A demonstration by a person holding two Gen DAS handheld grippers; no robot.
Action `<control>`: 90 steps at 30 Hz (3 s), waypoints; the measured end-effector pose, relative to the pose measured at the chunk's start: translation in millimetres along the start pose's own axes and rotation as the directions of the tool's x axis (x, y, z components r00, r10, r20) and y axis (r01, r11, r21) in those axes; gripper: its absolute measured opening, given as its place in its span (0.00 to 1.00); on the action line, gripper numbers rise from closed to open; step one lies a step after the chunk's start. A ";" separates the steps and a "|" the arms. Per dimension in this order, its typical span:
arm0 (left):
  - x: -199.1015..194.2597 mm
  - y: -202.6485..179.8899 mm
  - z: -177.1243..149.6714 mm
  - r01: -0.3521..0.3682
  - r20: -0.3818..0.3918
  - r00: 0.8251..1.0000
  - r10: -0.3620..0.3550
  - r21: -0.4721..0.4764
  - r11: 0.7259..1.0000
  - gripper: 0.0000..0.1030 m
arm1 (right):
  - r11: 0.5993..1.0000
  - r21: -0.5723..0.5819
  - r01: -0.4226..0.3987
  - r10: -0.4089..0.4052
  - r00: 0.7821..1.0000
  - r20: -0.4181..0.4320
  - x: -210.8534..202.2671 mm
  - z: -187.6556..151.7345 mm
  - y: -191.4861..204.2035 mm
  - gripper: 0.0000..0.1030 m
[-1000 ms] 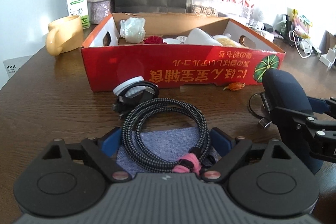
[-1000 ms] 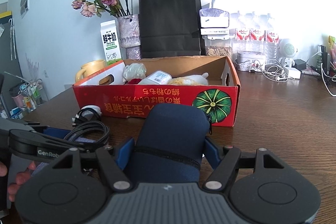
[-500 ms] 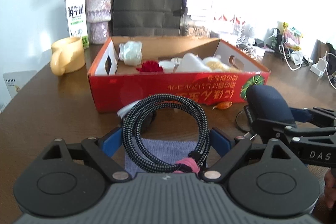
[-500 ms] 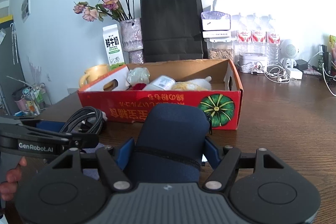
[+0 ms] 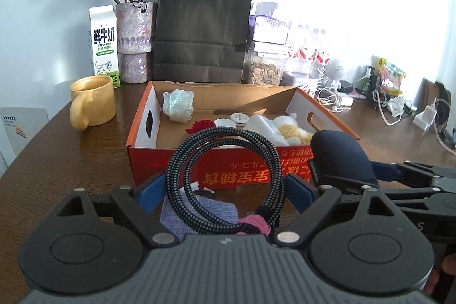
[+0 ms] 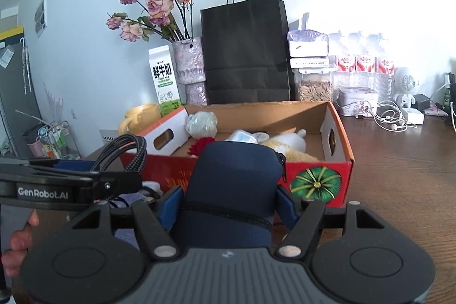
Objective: Organize objects
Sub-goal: 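Carry the navy case and black cable toward the red box, then lower the cable and navy case into the box and open both grippers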
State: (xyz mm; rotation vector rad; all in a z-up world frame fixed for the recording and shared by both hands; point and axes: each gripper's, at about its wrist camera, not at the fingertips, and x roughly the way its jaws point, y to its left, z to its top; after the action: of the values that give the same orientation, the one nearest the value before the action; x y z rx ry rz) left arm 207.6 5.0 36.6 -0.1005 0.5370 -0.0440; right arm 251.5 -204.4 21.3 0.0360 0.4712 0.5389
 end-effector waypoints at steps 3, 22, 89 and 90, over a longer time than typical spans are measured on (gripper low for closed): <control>1.3 5.3 -1.8 0.004 -0.011 1.000 -0.004 -0.014 1.000 0.87 | 1.000 0.000 -0.001 0.001 1.000 -0.004 0.8 1.1 0.7 0.66; 1.8 62.8 -35.0 0.015 -0.095 0.995 -0.032 -0.178 0.984 0.87 | 0.985 -0.099 -0.142 0.121 0.973 -0.195 52.7 -24.3 55.2 0.65; 135.6 67.8 112.4 0.012 -0.080 0.997 -0.013 -0.013 1.000 0.89 | 0.999 -0.036 0.017 -0.019 0.998 -0.059 178.3 96.9 9.1 0.68; 139.3 67.9 111.1 0.011 -0.082 0.997 -0.012 -0.015 1.000 0.91 | 0.999 -0.038 0.029 -0.032 0.997 -0.065 181.1 96.6 6.8 0.76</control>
State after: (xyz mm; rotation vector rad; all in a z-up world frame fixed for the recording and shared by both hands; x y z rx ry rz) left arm 385.2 72.3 53.4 -0.1166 0.6194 -0.0553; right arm 427.5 -99.0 32.1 -0.0241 0.5245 0.5197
